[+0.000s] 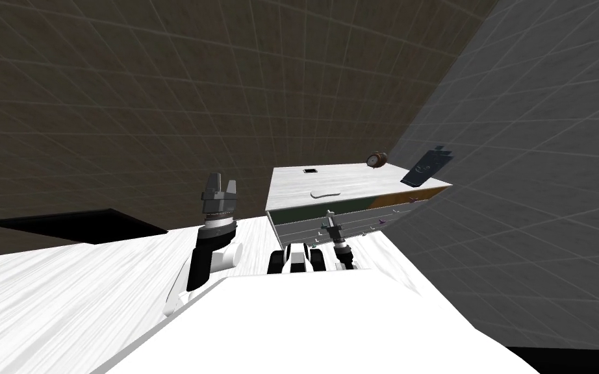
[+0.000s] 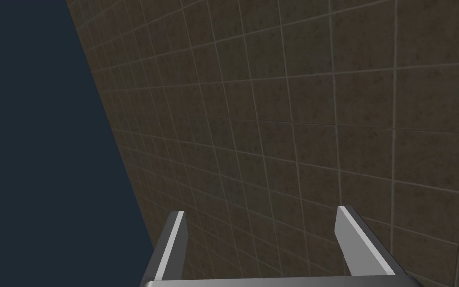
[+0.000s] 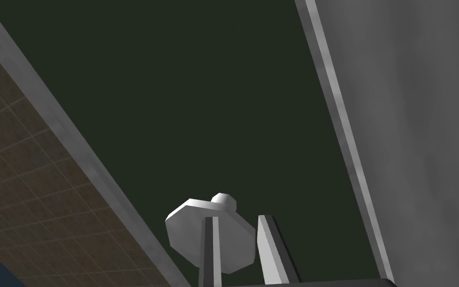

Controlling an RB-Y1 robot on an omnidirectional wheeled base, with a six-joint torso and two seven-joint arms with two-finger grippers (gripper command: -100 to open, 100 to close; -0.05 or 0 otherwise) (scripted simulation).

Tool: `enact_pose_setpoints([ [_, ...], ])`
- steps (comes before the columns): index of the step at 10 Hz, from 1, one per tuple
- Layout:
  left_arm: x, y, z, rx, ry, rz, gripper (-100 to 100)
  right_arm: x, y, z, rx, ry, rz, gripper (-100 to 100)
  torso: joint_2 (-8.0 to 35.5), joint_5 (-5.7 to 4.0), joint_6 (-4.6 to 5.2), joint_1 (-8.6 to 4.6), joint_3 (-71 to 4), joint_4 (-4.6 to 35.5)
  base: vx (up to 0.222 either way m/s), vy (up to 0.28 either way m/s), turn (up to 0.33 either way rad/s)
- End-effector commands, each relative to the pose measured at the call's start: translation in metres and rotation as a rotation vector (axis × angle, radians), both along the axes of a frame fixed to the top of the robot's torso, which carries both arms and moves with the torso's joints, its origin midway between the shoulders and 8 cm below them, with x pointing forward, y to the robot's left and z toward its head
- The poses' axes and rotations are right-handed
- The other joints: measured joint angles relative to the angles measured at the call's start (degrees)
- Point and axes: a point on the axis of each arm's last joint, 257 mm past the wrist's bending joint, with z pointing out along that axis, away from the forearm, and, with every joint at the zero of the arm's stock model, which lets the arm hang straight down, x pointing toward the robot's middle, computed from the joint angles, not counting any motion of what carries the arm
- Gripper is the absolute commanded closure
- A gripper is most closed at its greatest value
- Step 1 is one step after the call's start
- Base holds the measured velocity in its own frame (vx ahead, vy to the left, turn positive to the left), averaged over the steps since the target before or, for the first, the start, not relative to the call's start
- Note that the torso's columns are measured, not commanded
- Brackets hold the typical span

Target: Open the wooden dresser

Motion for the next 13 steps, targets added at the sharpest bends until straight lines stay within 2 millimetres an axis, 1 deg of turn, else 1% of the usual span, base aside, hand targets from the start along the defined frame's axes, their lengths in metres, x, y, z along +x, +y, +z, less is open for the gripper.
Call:
enact_pose_setpoints([
  [1, 0.0, 0.0, 0.0, 0.0, 0.0, 0.0, 0, 0.011, 0.007, -0.005, -0.001, -0.002, -0.009, 100, 0.0, -0.01, 0.02, -0.04, 0.0, 0.0, -0.085, -0.044, 0.055],
  [3, 0.0, 0.0, 0.0, 0.0, 0.0, 0.0, 0, 0.016, 0.01, -0.008, -0.003, 0.0, -0.015, 100, 0.2, 0.03, 0.08, 0.01, 0.1, 0.1, -0.093, -0.04, 0.028],
  [4, 0.0, 0.0, 0.0, 0.0, 0.0, 0.0, 0, 0.014, 0.009, -0.008, -0.001, 0.002, -0.013, 100, 0.1, 0.03, 0.07, 0.06, 0.1, 0.0, -0.039, -0.016, 0.004],
  [5, 0.0, 0.0, 0.0, 0.0, 0.0, 0.0, 0, 0.013, -0.004, -0.008, -0.043, 0.003, -0.007, -100, -0.1, 0.04, 0.06, 0.13, 0.0, 0.0, -0.008, 0.001, -0.004],
  [8, 0.0, 0.0, 0.0, 0.0, 0.0, 0.0, 0, 0.011, -0.029, -0.007, -0.12, 0.004, 0.003, -100, -0.1, 0.02, 0.06, 0.07, 0.0, -0.1, 0.009, 0.012, -0.009],
  [12, 0.0, 0.0, 0.0, 0.0, 0.0, 0.0, 0, 0.008, -0.057, -0.001, -0.19, -0.004, 0.001, -100, 0.0, 0.02, 0.06, 0.07, 0.0, 0.0, 0.013, 0.024, -0.023],
  [13, 0.0, 0.0, 0.0, 0.0, 0.0, 0.0, 0, 0.004, -0.067, 0.007, -0.197, -0.034, -0.029, -100, 0.0, 0.02, 0.06, 0.1, 0.0, 0.0, 0.068, 0.097, -0.125],
])
